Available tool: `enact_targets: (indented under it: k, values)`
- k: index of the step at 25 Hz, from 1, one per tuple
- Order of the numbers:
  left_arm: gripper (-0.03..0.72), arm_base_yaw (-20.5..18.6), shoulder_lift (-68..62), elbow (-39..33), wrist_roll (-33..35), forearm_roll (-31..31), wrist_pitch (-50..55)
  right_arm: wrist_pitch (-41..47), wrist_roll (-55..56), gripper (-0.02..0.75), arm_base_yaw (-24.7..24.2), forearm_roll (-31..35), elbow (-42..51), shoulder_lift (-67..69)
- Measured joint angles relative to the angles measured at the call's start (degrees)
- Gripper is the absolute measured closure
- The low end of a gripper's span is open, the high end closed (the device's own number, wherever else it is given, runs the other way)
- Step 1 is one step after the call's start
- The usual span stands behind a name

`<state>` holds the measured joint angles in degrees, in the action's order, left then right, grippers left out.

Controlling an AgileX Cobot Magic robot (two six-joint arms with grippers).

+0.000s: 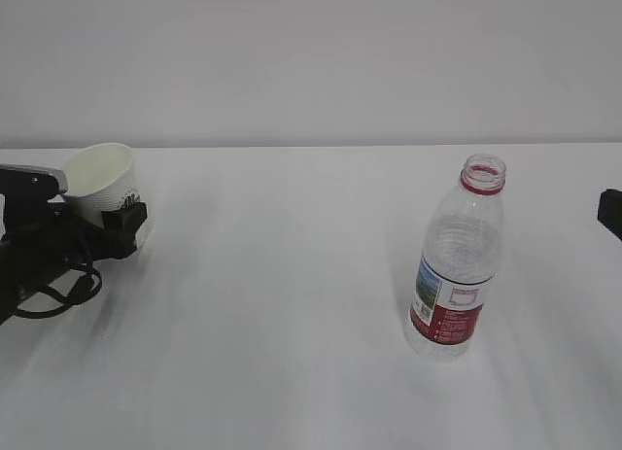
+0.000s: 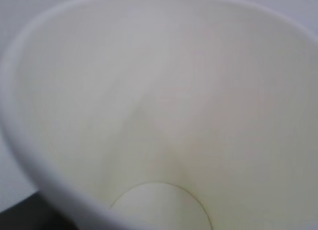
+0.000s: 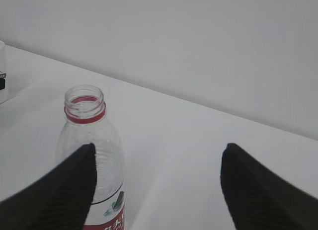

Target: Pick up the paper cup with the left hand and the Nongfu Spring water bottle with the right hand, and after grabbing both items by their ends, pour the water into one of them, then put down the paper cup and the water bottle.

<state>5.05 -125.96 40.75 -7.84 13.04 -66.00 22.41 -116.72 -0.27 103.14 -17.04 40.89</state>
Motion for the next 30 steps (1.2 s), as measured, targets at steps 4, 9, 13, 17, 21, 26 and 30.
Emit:
enact_targets:
  k: [4, 9, 13, 17, 21, 26, 30]
  values:
    - [0.154, 0.0, 0.41, 0.0, -1.86, 2.75, 0.0, 0.0, 0.0, 0.15, 0.0, 0.0, 0.0, 0.0]
    - [0.155, 0.0, 1.94, 0.0, -2.33, 8.71, 0.0, 0.0, 0.0, 0.15, 0.0, 0.0, 0.0, 0.0]
    - [0.155, 0.0, 4.41, 0.0, -2.46, 12.29, 0.0, 0.0, 0.0, 0.151, 0.0, 0.0, 0.0, 0.0]
    - [0.155, 0.0, 6.2, 0.0, -4.03, 15.64, 0.0, 0.0, 0.0, 0.151, 0.0, 0.0, 0.0, 0.0]
    - [0.155, 0.0, 6.43, 0.0, -7.42, 18.01, 0.0, -0.81, 0.0, 0.151, 0.0, 0.0, 0.0, 0.0]
    - [0.155, 0.0, 6.79, 0.0, -10.97, 22.06, 0.11, -2.2, 1.75, 0.15, 0.0, 0.0, 0.0, 0.0]
    - [0.155, 0.0, 8.28, 0.0, -12.29, 25.02, 0.11, -2.33, 3.68, 0.15, 0.0, 0.0, 0.0, 0.0]
